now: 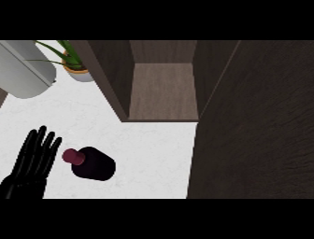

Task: Pick up the wine, place it into the cabinet and close the cabinet

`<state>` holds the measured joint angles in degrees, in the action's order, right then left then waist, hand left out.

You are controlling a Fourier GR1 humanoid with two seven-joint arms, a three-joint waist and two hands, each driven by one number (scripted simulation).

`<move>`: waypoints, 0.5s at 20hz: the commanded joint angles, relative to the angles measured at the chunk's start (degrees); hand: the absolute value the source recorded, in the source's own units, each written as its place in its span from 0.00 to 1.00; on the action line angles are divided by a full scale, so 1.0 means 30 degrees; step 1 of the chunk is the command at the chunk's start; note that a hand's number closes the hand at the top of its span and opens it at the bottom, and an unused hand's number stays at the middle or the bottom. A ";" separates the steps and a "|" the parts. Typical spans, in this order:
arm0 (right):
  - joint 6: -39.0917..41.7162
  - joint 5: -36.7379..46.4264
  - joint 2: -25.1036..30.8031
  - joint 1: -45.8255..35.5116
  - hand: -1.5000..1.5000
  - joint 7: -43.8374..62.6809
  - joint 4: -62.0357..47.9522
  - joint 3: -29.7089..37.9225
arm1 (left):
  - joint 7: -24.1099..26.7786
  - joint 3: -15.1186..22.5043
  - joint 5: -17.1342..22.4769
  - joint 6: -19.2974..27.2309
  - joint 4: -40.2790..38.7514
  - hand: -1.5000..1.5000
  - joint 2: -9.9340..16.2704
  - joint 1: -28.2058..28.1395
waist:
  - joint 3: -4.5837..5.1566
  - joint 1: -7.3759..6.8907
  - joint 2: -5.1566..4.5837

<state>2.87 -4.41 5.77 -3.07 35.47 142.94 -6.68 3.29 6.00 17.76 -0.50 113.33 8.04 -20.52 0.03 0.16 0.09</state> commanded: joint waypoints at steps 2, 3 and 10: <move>0.0247 -0.0166 -0.0388 0.1825 0.00 0.0155 0.2474 -0.0849 | 0.0356 0.0202 -0.0692 0.0079 -0.0984 0.00 -0.0557 0.0383 | -0.0011 -0.0010 0.0004; -0.0112 -0.1426 0.0256 0.0092 0.00 0.1892 0.2720 0.0360 | 0.1302 -0.1662 0.1183 -0.1871 -0.1164 0.00 0.0847 -0.0999 | 0.0003 -0.0105 0.0019; -0.0120 -0.1402 0.0077 0.0847 0.00 0.2188 0.3917 0.0040 | 0.2199 -0.1285 -0.0131 -0.1550 -0.4910 0.00 -0.0160 0.1732 | -0.0003 0.0112 0.0010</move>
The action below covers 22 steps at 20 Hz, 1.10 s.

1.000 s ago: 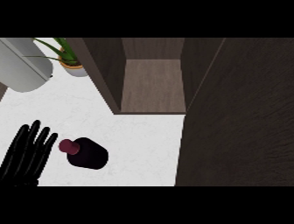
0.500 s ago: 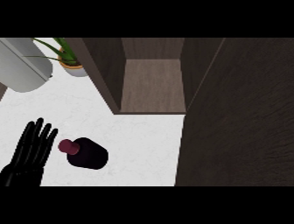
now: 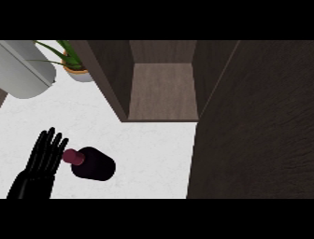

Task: Pick up the wine, place it into the cabinet and close the cabinet

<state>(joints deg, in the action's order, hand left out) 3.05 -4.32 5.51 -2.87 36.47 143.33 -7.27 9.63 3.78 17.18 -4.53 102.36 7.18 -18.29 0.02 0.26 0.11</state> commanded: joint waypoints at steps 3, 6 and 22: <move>0.0844 -0.2762 0.0359 0.1562 0.00 -0.0048 0.2414 0.1637 | 0.0842 -0.0082 -0.0219 -0.1093 -0.1596 0.00 0.0178 0.0098 | -0.0017 -0.0019 -0.0004; 0.0010 -0.1291 -0.0029 0.0362 0.00 0.1521 0.2789 0.0321 | 0.2362 -0.0409 -0.0192 -0.1690 -0.3493 0.00 -0.0139 0.0738 | 0.0005 -0.0029 -0.0004; 0.0644 -0.1921 -0.0018 0.0939 0.00 0.0635 0.2528 0.0872 | 0.5195 -0.0793 -0.1438 -0.2381 -0.7806 0.00 -0.0952 0.2316 | -0.0007 0.0002 -0.0013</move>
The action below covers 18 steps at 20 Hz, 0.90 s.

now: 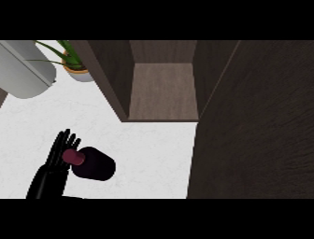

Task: Pick up the wine, place it into the cabinet and close the cabinet

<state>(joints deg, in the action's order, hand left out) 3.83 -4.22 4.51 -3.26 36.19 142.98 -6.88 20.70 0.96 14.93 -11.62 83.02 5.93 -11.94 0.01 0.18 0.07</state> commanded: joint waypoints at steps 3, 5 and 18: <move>-0.0377 -0.1322 0.0233 -0.0407 0.00 0.2312 0.2867 0.0325 | 0.1709 -0.0536 -0.0560 -0.0520 -0.3134 0.00 -0.0011 0.1188 | 0.0005 0.0025 -0.0006; -0.0401 -0.0402 -0.0101 0.0060 0.00 0.1610 0.2516 -0.0368 | 0.1412 0.0119 -0.1151 0.0576 -0.2569 0.00 -0.0971 0.1302 | -0.0001 -0.0006 -0.0003; -0.0175 -0.0632 0.0015 -0.0907 0.00 0.1159 0.1282 0.0230 | 0.2252 -0.0683 -0.0502 -0.1008 -0.5461 0.00 -0.0721 0.2294 | -0.0005 -0.0046 -0.0012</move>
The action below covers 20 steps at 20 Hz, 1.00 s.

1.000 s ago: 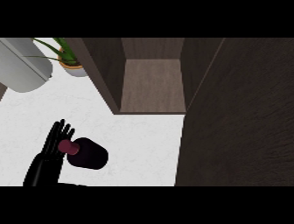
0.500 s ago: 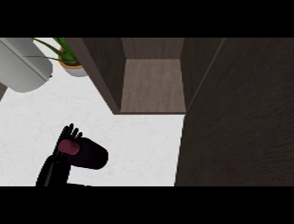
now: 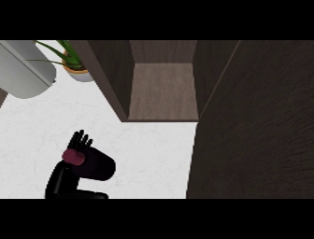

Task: Pick up the wine, place it into the cabinet and close the cabinet

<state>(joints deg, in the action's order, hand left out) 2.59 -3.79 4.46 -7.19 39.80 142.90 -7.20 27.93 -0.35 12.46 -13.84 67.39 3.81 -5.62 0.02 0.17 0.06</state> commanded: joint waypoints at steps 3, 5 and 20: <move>0.0599 -0.0523 -0.0384 0.2095 0.00 -0.1313 0.1416 -0.0042 | 0.0819 -0.0513 0.0249 -0.0415 -0.1661 0.00 -0.0210 0.1483 | -0.0007 0.0012 -0.0010; 0.0415 -0.1656 0.0387 0.0407 0.00 0.0766 0.1888 0.1024 | 0.2018 -0.0410 -0.0131 -0.0597 -0.2912 0.00 -0.0448 0.1164 | -0.0002 -0.0002 -0.0012; 0.0074 -0.1336 0.0356 -0.0127 0.00 0.1661 0.2493 0.1020 | 0.1540 -0.0135 -0.1264 -0.0900 -0.0973 1.00 0.1170 0.2136 | -0.0007 -0.0037 0.0042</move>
<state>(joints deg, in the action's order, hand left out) 3.56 -3.86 4.69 -6.89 39.32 142.52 -5.16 34.39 1.06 8.46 -17.92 60.91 4.71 0.52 -0.01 0.20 0.10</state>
